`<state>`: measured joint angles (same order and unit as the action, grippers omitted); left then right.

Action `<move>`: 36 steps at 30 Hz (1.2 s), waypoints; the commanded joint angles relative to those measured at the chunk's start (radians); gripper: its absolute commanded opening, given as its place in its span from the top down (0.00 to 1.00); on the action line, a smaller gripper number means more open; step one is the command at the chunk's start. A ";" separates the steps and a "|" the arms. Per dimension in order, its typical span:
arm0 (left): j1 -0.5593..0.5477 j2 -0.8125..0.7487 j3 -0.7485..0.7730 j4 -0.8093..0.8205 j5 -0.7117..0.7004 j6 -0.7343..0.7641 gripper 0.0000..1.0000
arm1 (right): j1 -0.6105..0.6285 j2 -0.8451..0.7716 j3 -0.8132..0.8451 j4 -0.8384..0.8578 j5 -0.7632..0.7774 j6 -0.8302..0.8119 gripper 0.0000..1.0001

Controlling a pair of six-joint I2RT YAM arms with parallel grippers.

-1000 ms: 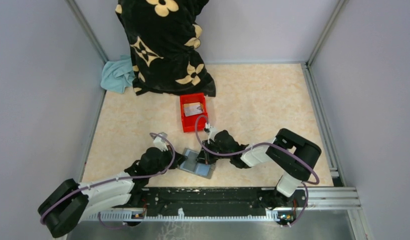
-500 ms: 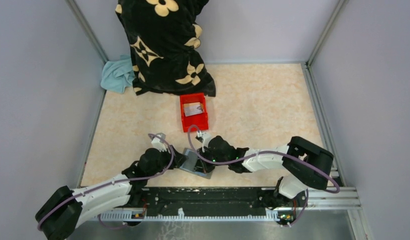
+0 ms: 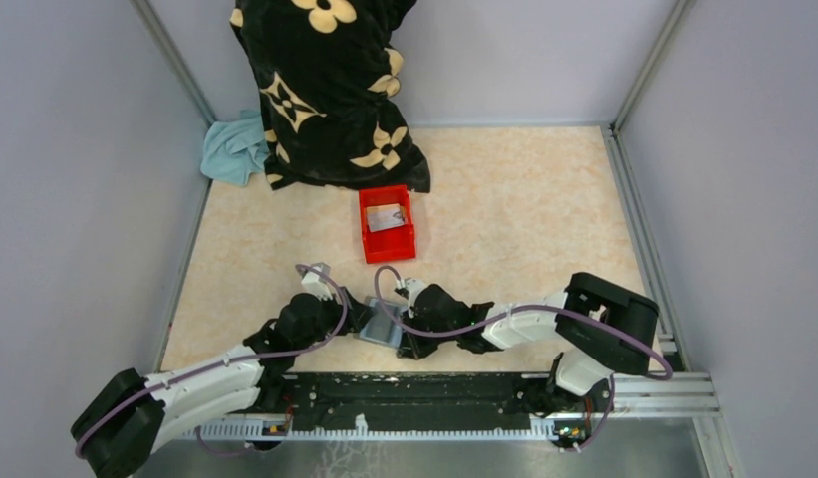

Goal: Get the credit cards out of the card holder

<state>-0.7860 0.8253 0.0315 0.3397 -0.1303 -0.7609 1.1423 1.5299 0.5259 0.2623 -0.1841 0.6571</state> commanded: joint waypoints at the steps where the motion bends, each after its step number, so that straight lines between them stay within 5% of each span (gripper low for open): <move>1: -0.003 -0.055 -0.002 -0.041 0.003 0.021 0.32 | -0.056 -0.010 0.004 -0.093 0.046 -0.036 1.00; 4: -0.004 -0.104 -0.001 -0.046 0.022 0.023 0.35 | -0.078 -0.018 0.020 -0.113 0.051 -0.063 1.00; 20: -0.004 -0.222 0.051 -0.154 0.095 -0.033 0.88 | -0.091 -0.146 0.090 -0.104 0.023 -0.102 1.00; 22: -0.004 -0.215 0.038 -0.144 0.116 -0.061 0.80 | -0.111 -0.133 0.104 -0.097 0.034 -0.108 1.00; 24: -0.004 -0.213 0.029 -0.146 0.124 -0.085 0.55 | -0.133 -0.107 0.122 -0.087 0.029 -0.113 1.00; 26: -0.004 -0.217 0.023 -0.151 0.125 -0.105 0.47 | -0.142 -0.076 0.147 -0.089 0.034 -0.125 1.00; 36: -0.004 -0.250 -0.024 -0.156 0.113 -0.162 0.45 | -0.160 0.064 0.186 -0.027 0.000 -0.140 1.00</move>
<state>-0.7860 0.5919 0.0319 0.1776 -0.0250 -0.8894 0.9913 1.5669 0.6762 0.1715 -0.1665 0.5343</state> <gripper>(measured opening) 0.550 0.004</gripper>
